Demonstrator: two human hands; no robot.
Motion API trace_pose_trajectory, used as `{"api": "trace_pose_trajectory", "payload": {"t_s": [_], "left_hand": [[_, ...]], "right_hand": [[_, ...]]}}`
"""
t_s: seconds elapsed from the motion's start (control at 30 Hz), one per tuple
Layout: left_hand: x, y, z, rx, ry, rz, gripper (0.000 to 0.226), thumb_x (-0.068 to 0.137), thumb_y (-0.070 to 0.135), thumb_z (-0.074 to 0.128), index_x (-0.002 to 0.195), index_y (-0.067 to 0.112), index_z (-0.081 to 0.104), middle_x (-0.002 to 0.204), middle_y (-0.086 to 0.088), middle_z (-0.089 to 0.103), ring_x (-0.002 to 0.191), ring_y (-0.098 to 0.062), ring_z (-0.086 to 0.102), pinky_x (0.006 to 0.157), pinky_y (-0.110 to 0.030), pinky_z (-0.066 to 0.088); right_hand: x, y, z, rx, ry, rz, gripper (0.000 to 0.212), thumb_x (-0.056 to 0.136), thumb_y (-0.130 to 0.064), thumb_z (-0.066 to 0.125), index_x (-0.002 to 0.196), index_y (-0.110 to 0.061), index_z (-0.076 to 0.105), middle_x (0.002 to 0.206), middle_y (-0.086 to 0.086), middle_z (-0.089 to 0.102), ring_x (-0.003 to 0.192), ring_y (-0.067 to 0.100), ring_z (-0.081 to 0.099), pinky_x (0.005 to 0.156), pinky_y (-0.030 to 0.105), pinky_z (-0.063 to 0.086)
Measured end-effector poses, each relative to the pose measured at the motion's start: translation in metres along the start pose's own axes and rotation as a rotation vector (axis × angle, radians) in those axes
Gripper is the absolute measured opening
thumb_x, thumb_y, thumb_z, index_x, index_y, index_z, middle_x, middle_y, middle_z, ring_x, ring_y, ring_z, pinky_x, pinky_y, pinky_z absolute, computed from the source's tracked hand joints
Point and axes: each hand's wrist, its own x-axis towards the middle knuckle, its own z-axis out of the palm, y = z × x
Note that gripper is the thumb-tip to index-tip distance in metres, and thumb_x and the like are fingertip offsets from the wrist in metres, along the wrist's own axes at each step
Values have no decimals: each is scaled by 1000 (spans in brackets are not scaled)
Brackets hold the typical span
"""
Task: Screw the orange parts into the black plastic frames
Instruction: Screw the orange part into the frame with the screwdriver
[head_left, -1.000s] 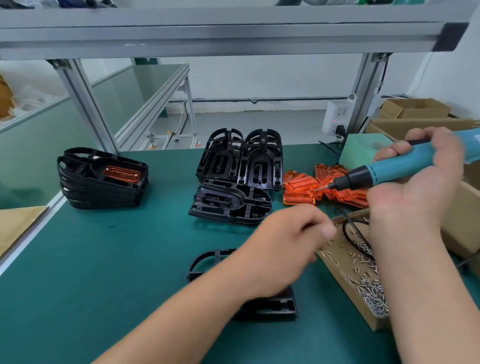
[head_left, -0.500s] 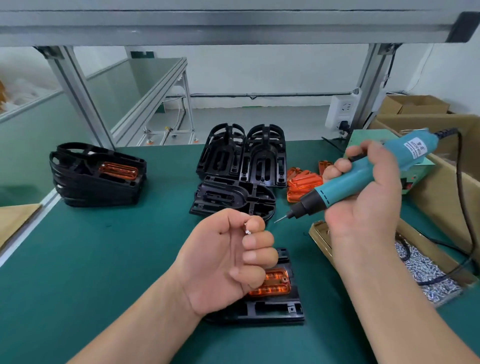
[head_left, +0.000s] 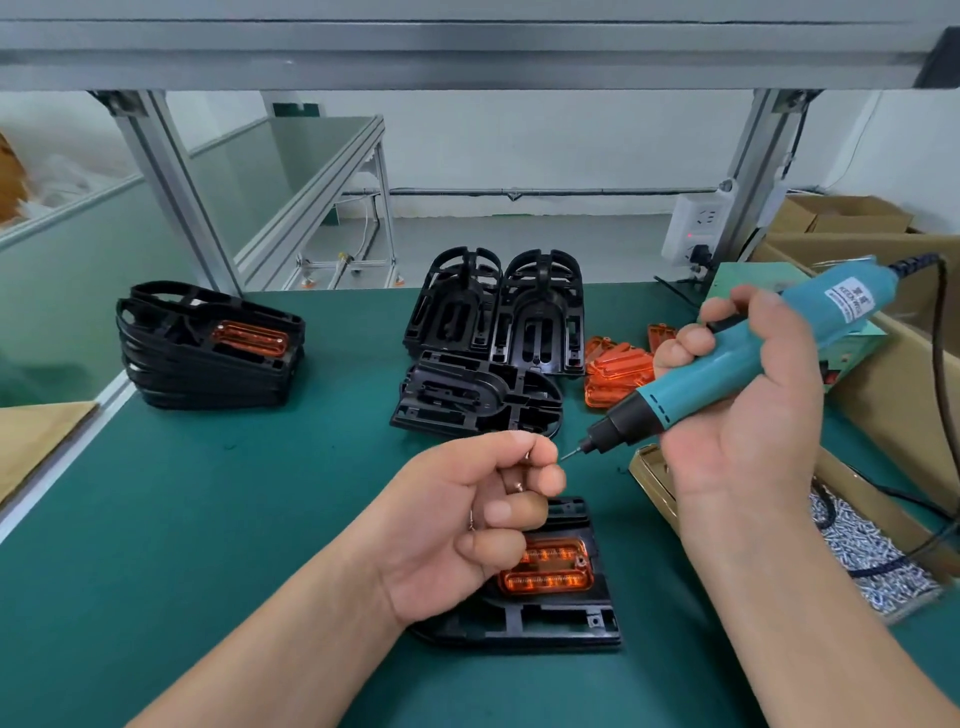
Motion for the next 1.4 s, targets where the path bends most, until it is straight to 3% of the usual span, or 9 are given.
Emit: {"api": "trace_pose_trajectory", "payload": {"t_s": [0.3,0.53,0.7,0.9,1.4], "left_hand": [[1,-1,-7,279,75,144,15,98,20,69,106,11,77,86,-3,62,55,-4,34,40,-13,27],[3,1,-10,268,165,166,15,105,12,58,110,5,70,94,-11,71,52,-4,35,39,-14,28],[3,-1,-9,298,111,165,12,100,18,67,102,12,77,88,-5,64,54,-4,35,40,-13,28],[3,-2,-9,129,46,107,14,91,6,72,100,13,80,94,-9,68,54,-4,37,38,-13,30],[3,-3,-11,183,83,123,17,87,4,77,103,10,80,101,-14,73,51,-4,37,38,-13,31]], "right_hand": [[-3,-5,3,33,-61,-21,4,105,-17,58,106,-13,56,92,3,60,68,15,51,66,28,47],[-4,-8,7,68,-70,-14,7,106,-17,55,103,-13,58,90,4,60,67,14,52,68,26,46],[-6,-10,9,104,-99,-19,14,108,-20,50,100,-12,60,88,5,60,67,13,53,67,25,46],[-8,-10,10,100,-111,-20,15,107,-22,50,99,-13,60,88,5,60,66,13,53,67,25,45],[-7,-10,9,106,-122,-23,16,107,-22,50,100,-12,61,89,5,61,66,12,54,67,24,45]]}}
